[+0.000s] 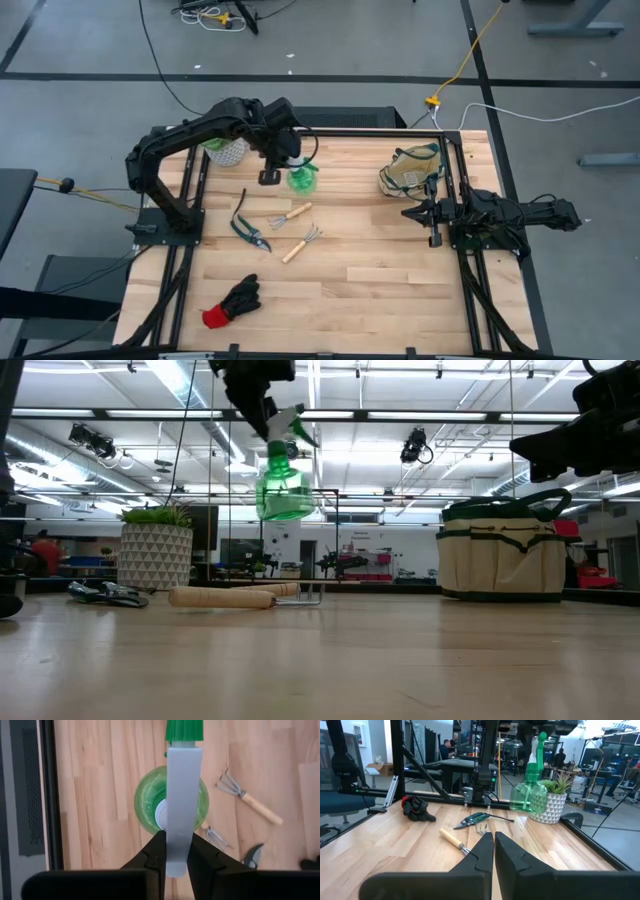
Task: Pick & Place Garden tools in Gardening bag
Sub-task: Put the green spray bottle into the brown gardening bag
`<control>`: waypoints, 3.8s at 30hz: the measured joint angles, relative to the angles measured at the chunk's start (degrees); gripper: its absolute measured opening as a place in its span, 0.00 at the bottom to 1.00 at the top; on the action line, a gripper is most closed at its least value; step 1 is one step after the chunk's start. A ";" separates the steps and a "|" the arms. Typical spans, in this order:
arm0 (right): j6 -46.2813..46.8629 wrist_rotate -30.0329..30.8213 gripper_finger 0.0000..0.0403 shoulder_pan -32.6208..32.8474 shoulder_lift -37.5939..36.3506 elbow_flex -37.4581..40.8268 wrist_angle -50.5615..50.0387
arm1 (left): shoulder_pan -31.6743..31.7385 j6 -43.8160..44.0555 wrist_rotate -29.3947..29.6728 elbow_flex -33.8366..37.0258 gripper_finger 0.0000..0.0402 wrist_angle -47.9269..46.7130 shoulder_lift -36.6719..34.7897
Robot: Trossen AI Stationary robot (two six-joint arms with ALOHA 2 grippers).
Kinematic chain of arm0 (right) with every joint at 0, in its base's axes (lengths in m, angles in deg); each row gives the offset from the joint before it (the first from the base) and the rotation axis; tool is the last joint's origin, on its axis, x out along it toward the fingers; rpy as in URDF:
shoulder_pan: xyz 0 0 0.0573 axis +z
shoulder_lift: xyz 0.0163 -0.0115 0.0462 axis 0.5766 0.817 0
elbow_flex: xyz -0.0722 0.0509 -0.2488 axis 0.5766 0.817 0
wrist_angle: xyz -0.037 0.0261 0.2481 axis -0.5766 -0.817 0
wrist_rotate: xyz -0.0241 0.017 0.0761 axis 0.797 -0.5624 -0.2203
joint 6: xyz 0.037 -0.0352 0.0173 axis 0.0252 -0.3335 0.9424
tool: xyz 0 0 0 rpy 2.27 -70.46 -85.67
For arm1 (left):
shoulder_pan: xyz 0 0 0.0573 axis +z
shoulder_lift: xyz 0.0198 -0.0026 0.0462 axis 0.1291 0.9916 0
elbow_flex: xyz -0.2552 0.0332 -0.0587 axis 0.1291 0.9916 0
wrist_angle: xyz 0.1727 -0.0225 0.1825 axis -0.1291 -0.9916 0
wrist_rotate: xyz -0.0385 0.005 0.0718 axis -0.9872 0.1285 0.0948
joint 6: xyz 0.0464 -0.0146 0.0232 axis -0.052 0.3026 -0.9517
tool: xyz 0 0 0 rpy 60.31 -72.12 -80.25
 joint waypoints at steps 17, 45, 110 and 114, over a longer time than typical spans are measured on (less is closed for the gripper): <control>0.00 0.00 0.05 -0.02 0.02 0.00 -0.02 | -5.23 0.26 0.08 -16.08 0.14 0.32 9.64; 0.00 0.00 0.05 -0.02 0.01 -0.02 -0.01 | -14.55 2.86 0.01 -16.86 0.14 6.00 10.22; 25.49 8.60 0.05 -0.02 7.13 -11.15 5.34 | -15.75 7.80 -0.47 -16.83 0.14 5.98 10.20; 22.33 8.91 0.05 -0.02 11.84 -17.64 4.09 | -15.75 7.80 -0.47 -16.83 0.14 5.98 10.15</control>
